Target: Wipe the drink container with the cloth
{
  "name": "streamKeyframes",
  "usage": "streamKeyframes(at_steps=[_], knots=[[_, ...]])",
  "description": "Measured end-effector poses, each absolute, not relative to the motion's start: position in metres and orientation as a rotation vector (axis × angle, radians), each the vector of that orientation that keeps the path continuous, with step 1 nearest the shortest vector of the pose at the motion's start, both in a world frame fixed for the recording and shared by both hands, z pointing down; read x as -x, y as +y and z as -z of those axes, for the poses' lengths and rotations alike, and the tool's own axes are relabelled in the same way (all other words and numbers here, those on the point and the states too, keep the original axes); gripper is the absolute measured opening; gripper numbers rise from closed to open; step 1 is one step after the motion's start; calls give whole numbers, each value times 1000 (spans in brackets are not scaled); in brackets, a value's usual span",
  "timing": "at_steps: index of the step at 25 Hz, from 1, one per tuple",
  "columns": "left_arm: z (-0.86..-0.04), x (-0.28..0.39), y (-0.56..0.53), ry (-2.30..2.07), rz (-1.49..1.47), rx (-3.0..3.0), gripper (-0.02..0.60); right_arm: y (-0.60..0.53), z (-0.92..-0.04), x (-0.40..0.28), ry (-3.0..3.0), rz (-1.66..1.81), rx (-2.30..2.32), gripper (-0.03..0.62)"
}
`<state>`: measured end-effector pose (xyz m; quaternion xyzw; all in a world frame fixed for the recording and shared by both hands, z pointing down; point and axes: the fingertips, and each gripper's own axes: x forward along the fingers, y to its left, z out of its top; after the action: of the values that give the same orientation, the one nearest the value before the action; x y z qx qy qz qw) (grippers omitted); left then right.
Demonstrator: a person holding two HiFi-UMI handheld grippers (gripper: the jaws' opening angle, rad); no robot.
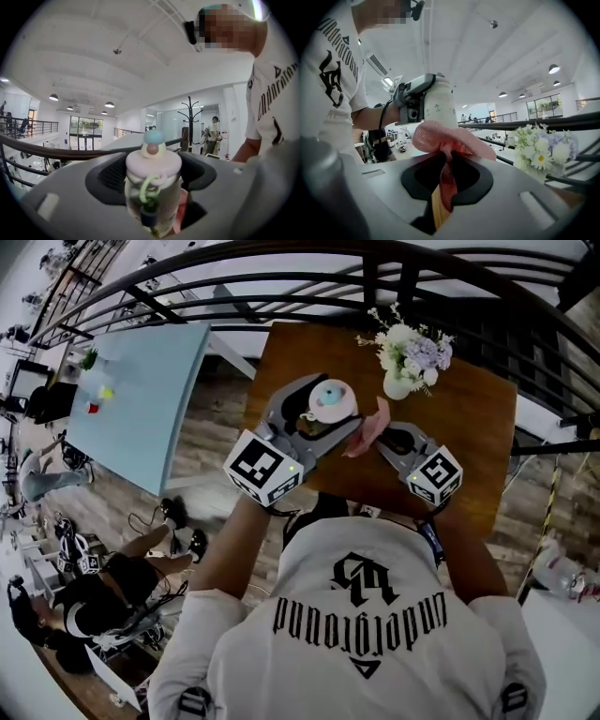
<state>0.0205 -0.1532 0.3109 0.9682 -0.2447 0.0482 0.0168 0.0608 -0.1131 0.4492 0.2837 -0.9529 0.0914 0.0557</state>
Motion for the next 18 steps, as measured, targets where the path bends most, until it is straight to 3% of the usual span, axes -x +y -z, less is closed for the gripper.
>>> streamKeyframes(at_steps=[18], knots=[[-434, 21, -179, -756, -352, -2944, 386, -155, -493, -71, -2738, -403, -993, 41]])
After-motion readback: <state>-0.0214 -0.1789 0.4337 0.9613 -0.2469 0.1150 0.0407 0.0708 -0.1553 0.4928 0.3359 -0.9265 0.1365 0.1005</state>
